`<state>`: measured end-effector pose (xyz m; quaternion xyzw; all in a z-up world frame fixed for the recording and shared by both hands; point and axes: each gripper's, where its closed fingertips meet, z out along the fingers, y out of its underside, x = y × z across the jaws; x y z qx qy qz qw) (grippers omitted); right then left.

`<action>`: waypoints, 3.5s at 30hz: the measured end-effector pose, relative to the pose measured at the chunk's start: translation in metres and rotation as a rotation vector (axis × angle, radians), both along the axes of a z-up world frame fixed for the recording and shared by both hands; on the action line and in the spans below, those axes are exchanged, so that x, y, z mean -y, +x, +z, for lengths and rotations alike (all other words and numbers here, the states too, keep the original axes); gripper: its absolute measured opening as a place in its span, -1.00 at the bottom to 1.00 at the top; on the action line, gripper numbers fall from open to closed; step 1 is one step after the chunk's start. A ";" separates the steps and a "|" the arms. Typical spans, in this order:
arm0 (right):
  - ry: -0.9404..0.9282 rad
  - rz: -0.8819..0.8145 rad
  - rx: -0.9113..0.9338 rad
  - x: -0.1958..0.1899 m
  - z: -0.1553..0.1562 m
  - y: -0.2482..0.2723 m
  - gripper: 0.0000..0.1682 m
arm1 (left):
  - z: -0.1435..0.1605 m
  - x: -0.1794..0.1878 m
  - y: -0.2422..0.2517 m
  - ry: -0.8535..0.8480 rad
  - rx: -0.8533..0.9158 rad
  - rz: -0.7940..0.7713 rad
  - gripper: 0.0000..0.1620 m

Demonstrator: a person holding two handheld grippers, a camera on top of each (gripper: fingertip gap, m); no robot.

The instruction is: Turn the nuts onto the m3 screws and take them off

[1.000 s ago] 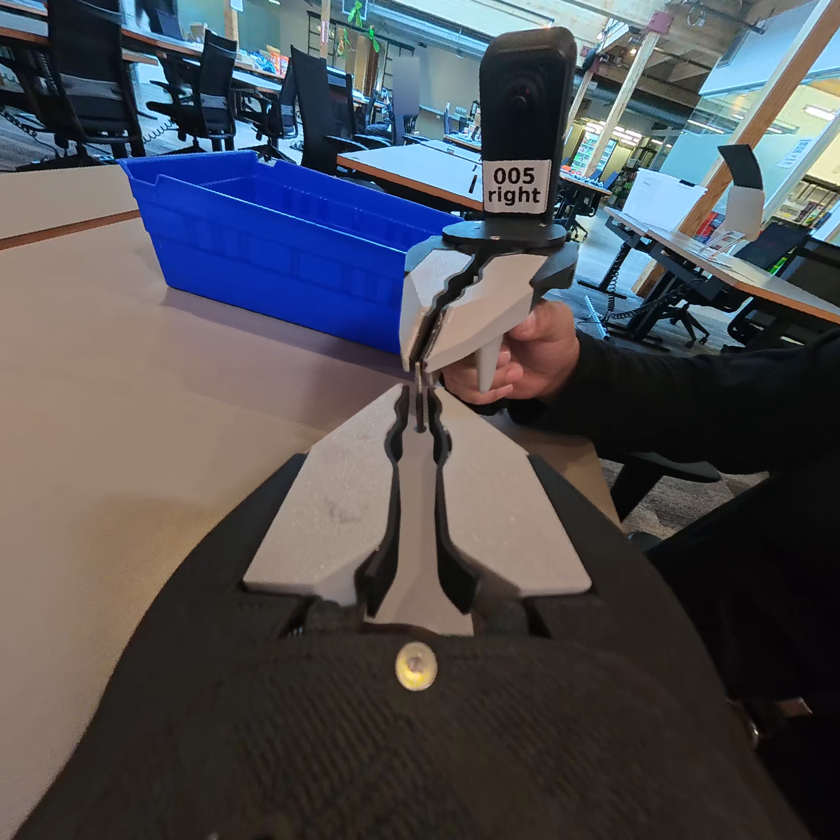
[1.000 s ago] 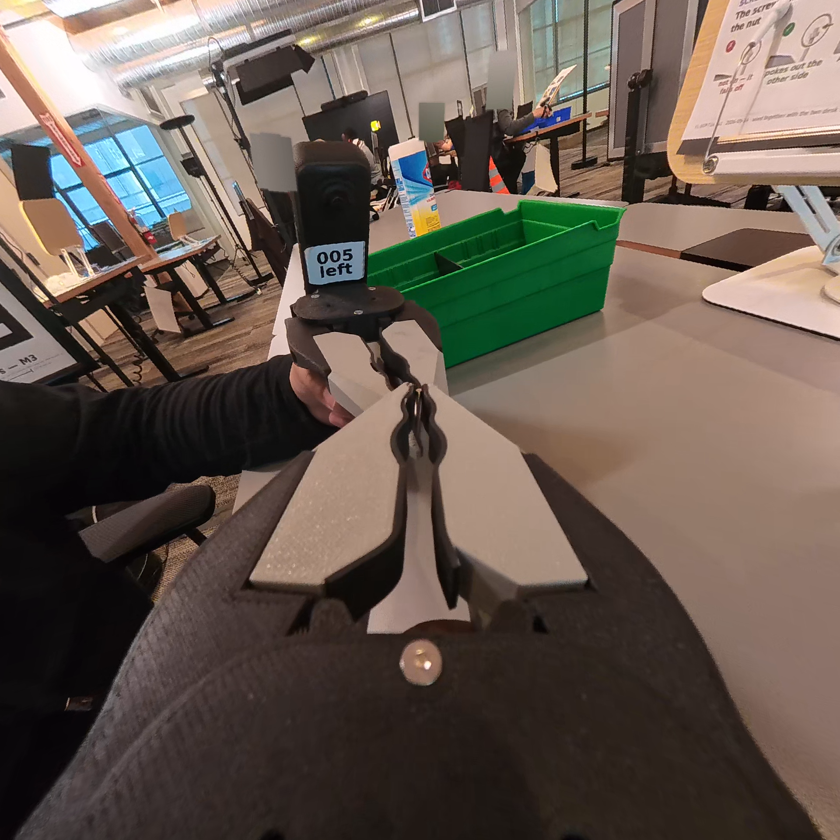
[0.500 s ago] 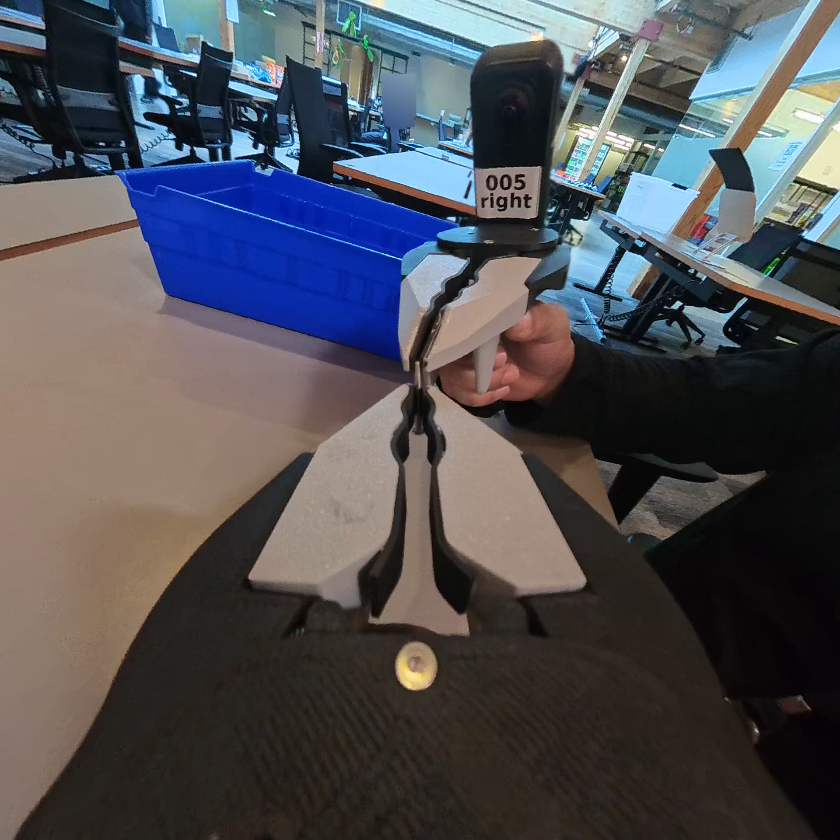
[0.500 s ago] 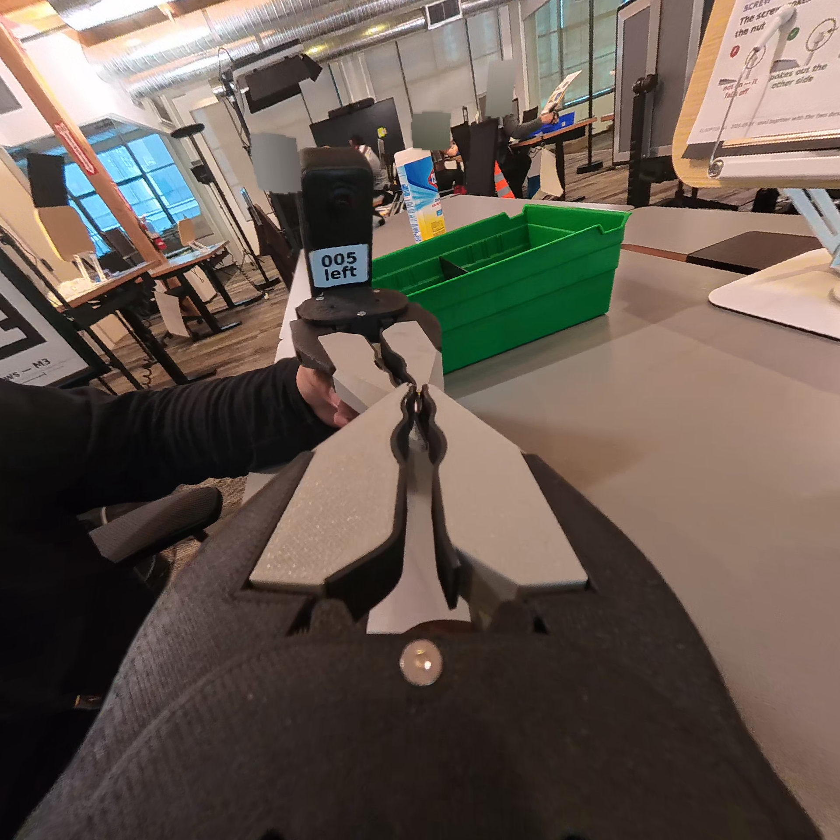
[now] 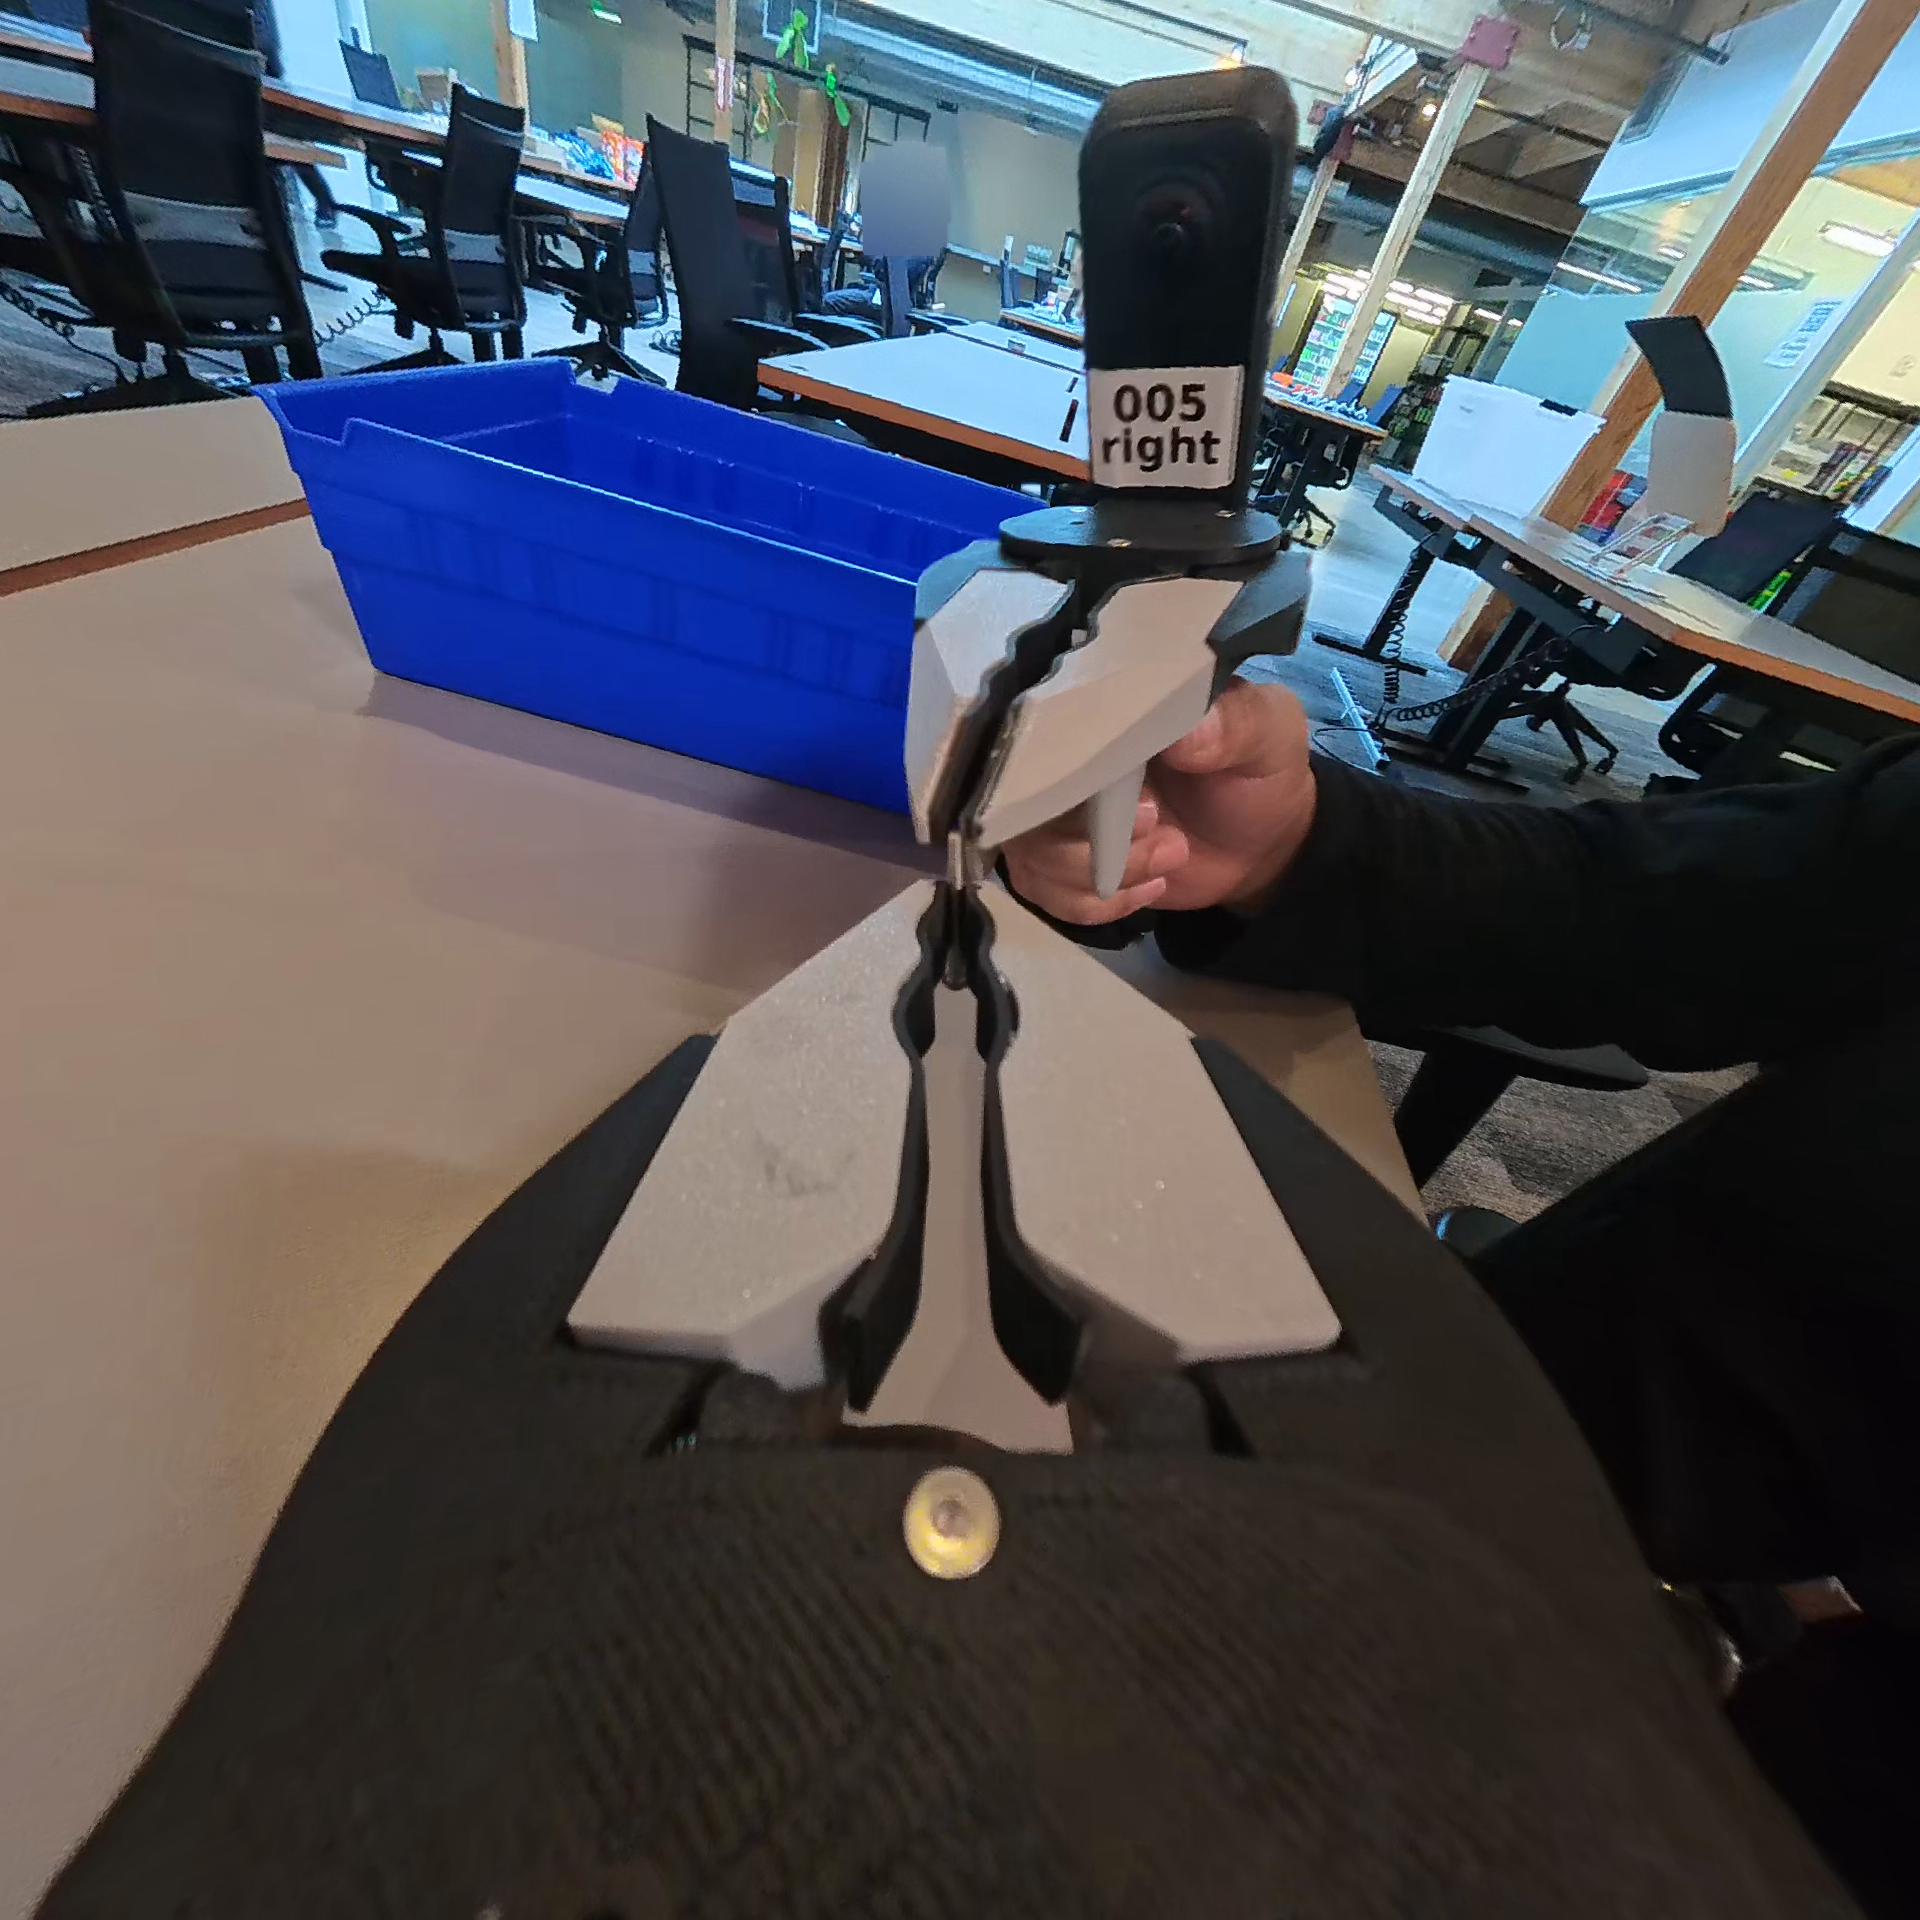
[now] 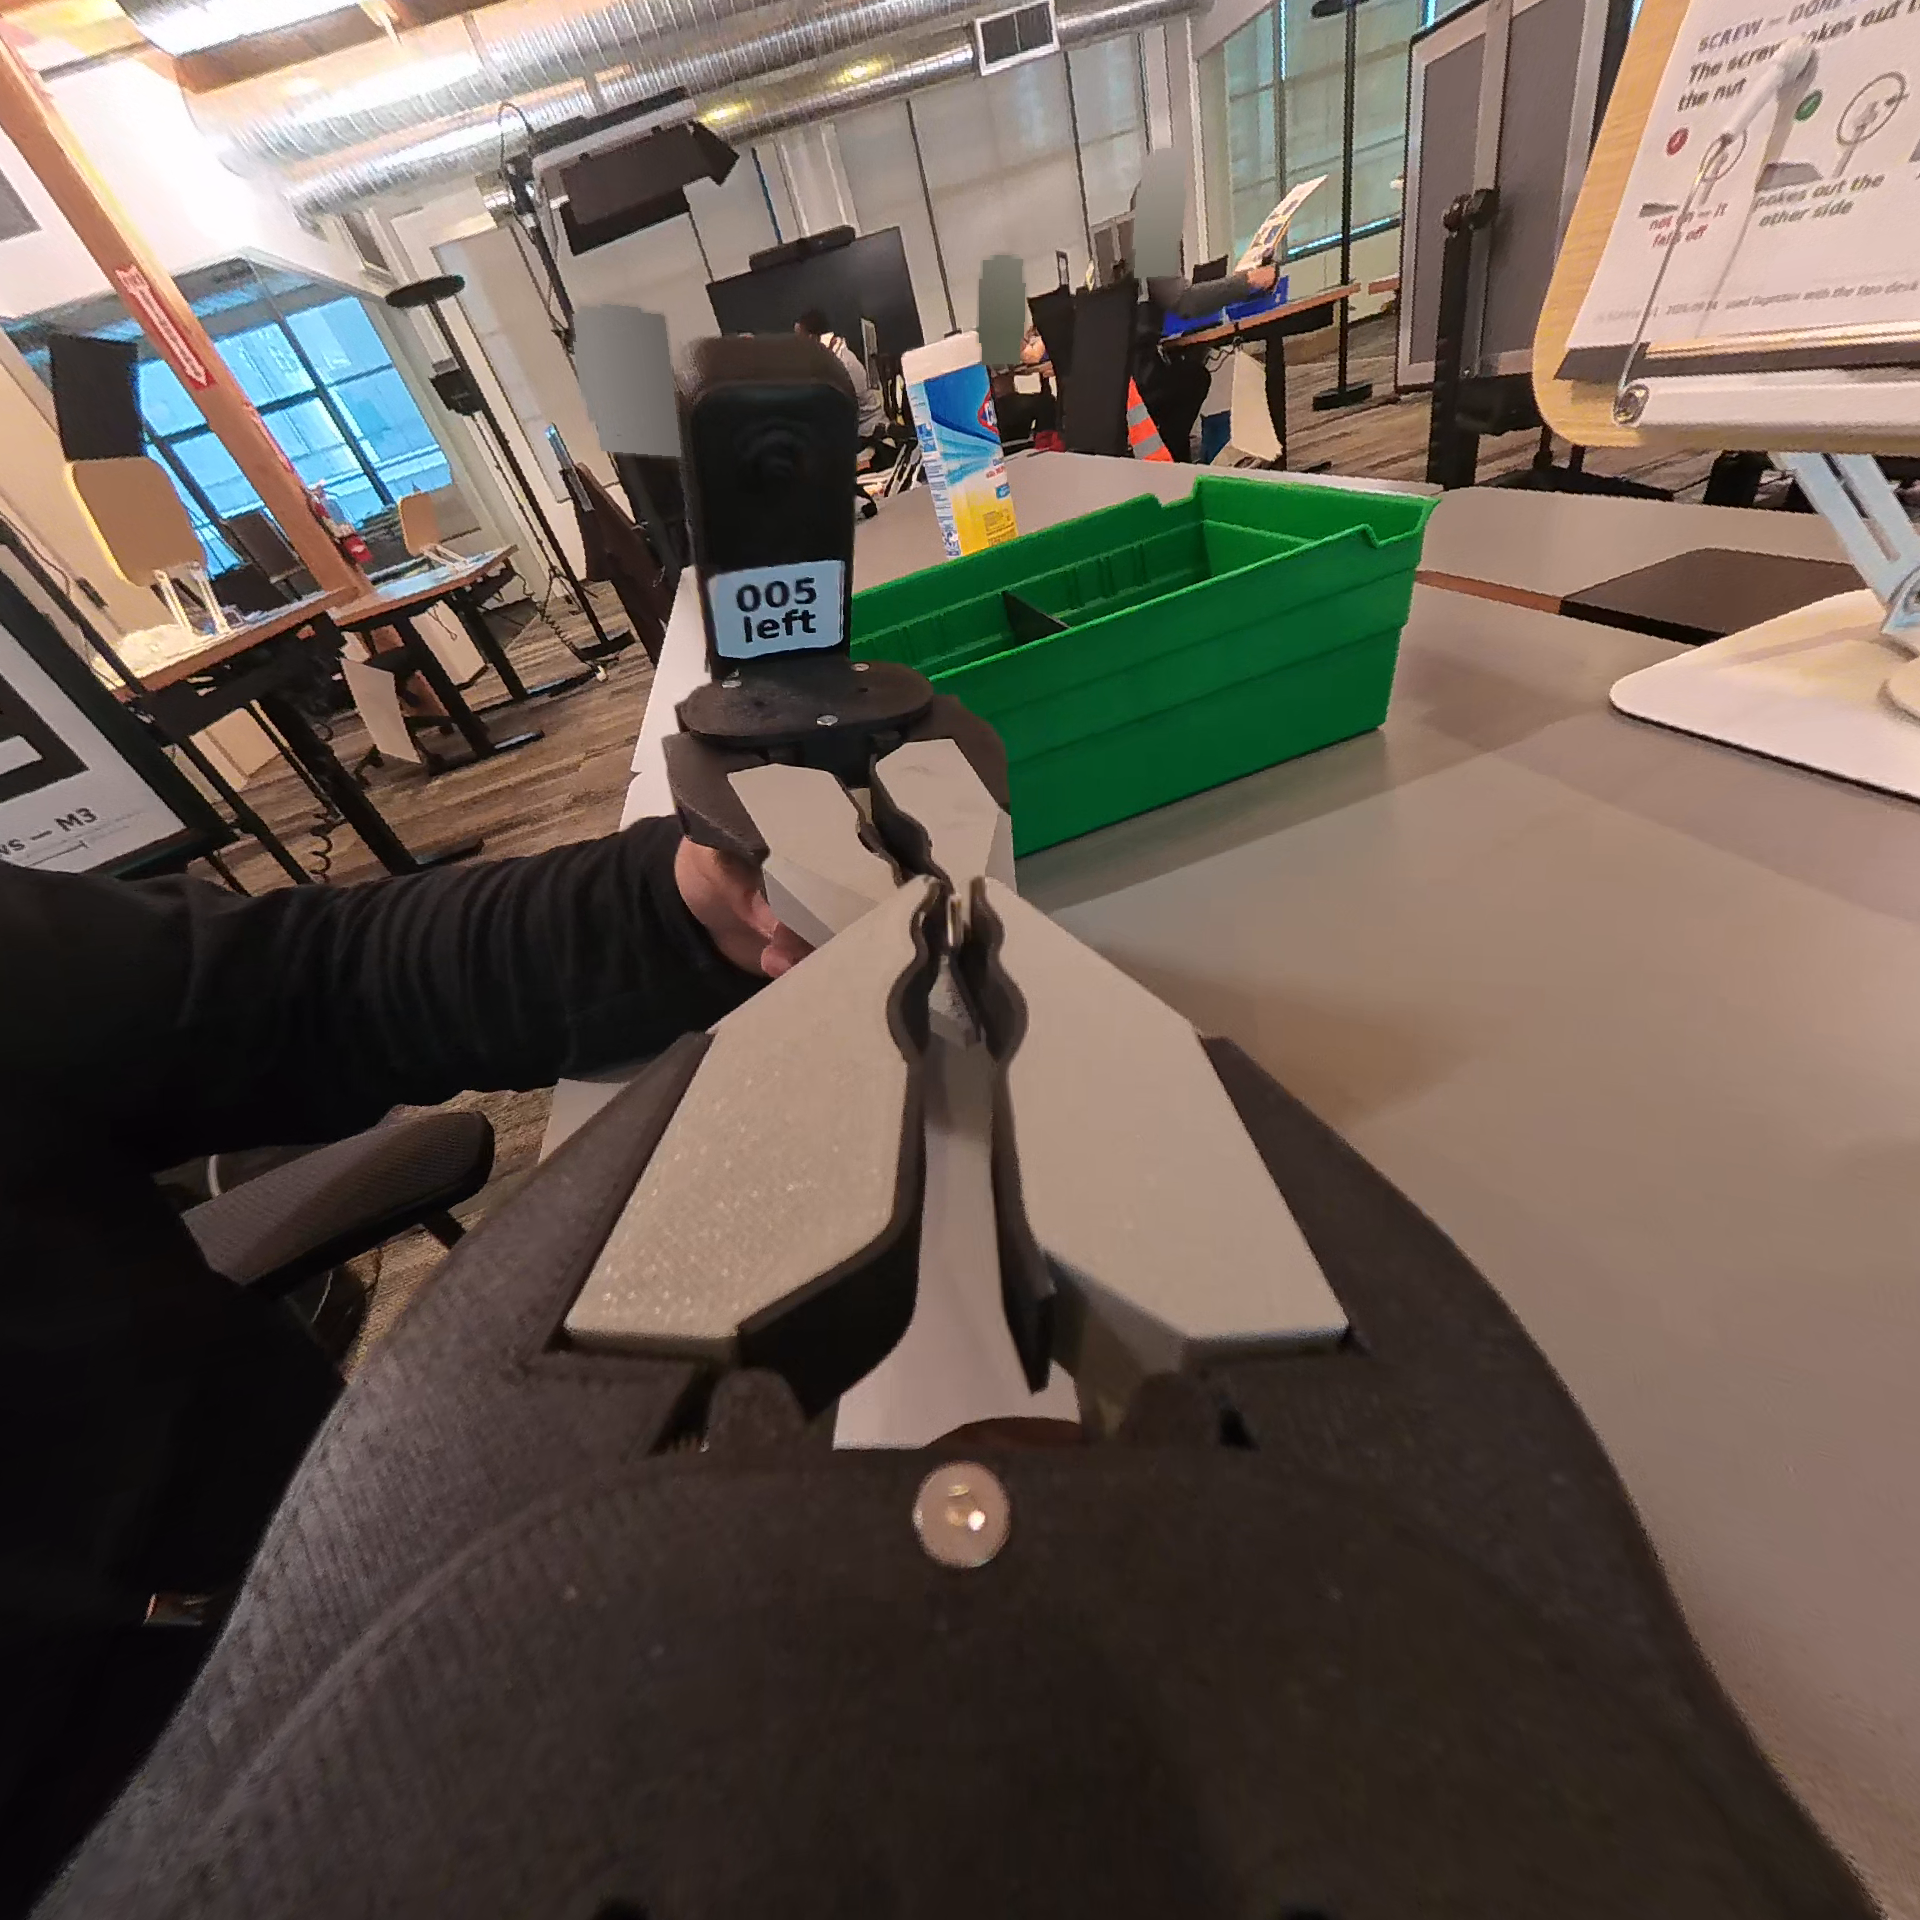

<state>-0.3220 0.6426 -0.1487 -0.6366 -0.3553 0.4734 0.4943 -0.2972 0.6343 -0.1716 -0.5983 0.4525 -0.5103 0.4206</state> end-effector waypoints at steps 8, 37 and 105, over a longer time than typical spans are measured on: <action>0.101 -0.010 -0.009 0.007 0.013 0.005 -0.81 | -0.001 -0.009 -0.006 0.008 0.011 0.024 -1.00; 0.017 -0.171 0.129 0.034 -0.011 0.018 -0.79 | -0.008 0.034 0.016 0.141 -0.017 -0.090 -1.00; 0.025 -0.144 0.612 0.101 -0.102 0.156 -0.85 | -0.025 0.028 0.018 0.076 -0.090 -0.081 -1.00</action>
